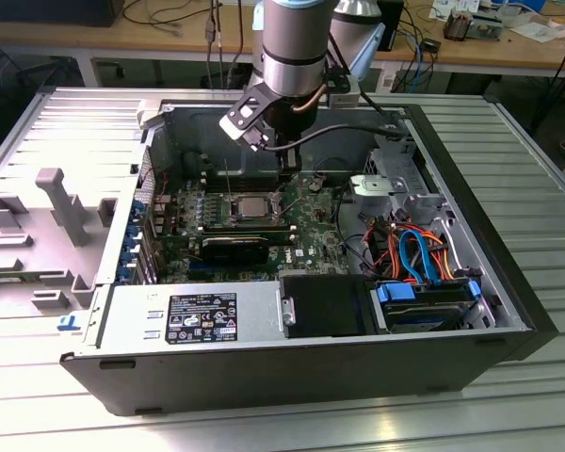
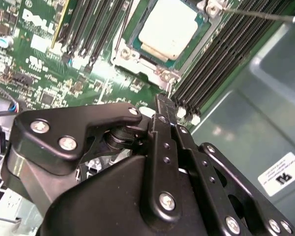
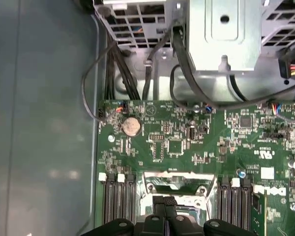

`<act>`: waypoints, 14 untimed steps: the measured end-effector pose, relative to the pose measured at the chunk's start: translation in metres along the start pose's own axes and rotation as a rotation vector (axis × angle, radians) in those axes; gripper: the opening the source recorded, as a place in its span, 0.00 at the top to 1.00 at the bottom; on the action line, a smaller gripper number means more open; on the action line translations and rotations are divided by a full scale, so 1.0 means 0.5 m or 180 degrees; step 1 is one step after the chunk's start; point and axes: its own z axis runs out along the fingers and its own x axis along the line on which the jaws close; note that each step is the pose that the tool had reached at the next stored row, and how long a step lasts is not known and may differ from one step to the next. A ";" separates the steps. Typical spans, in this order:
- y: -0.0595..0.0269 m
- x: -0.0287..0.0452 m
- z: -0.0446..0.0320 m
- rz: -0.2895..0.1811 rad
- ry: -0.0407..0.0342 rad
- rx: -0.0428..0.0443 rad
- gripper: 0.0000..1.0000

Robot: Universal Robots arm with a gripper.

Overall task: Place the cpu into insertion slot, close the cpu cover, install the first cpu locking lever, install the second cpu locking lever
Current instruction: 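Close the cpu cover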

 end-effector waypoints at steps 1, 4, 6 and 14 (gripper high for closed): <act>0.004 0.000 -0.003 0.0000 0.0006 0.0005 0.89; 0.014 0.000 -0.009 0.0001 0.0020 0.0018 0.89; 0.029 0.000 -0.014 0.0004 0.0036 0.0040 0.89; 0.090 -0.001 -0.017 0.0016 0.0065 0.0168 0.89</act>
